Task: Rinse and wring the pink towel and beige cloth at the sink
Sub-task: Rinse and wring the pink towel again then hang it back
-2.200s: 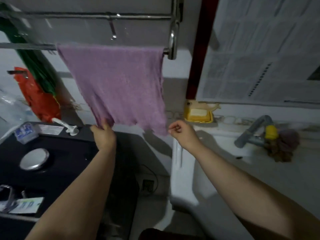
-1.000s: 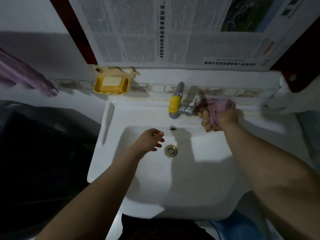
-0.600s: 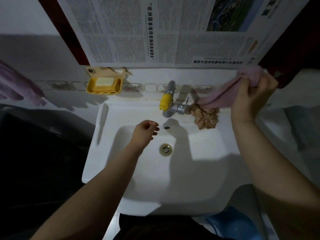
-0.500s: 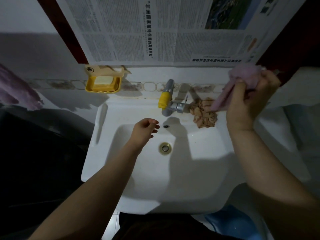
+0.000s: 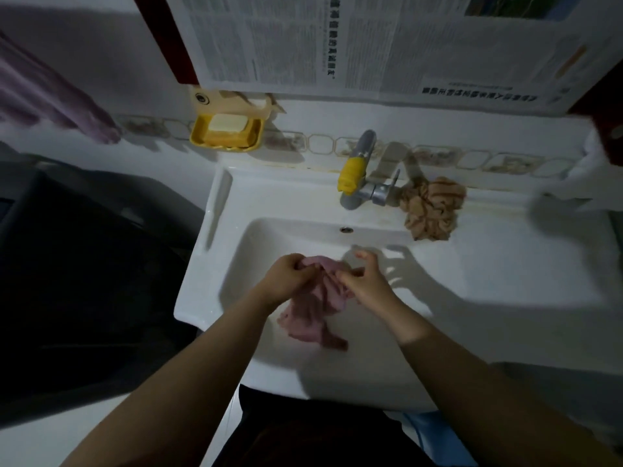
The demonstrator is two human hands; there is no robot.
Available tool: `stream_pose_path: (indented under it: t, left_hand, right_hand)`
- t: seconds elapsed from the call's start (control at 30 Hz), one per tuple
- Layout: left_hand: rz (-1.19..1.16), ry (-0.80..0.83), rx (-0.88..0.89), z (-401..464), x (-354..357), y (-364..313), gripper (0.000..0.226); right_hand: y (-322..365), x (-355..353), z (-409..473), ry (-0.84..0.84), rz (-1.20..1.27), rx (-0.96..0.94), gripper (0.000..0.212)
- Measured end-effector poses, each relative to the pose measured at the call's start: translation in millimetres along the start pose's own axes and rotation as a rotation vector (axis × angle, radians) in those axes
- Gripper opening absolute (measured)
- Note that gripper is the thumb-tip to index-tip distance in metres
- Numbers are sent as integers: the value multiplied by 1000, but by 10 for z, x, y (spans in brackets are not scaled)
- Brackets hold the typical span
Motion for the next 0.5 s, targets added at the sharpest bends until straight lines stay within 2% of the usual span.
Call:
stream_pose_path:
  t: [0.13, 0.2, 0.4, 0.5]
  left_hand:
    - [-85, -133, -60, -23, -185, 144, 19]
    - [-151, -162, -77, -21, -254, 155, 17]
    - [-263, -114, -100, 52, -406, 128, 22]
    - [-311, -45, -82, 73, -384, 69, 28]
  right_hand:
    - [-354, 206, 372, 209, -551, -20, 64]
    - [-418, 321, 511, 293, -724, 1, 68]
    - [-402, 574, 813, 359, -906, 121, 64]
    - [-454, 567, 895, 330, -825, 149, 64]
Point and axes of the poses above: each hand's wrist, its own z-axis towards the middle knuckle, its own x-axis out of the palm, y = z × x, the point moved 5 cm from there along z, towards the middle knuckle, and after that the axes turned 9 degrees about -y, right-handed, at the moved point
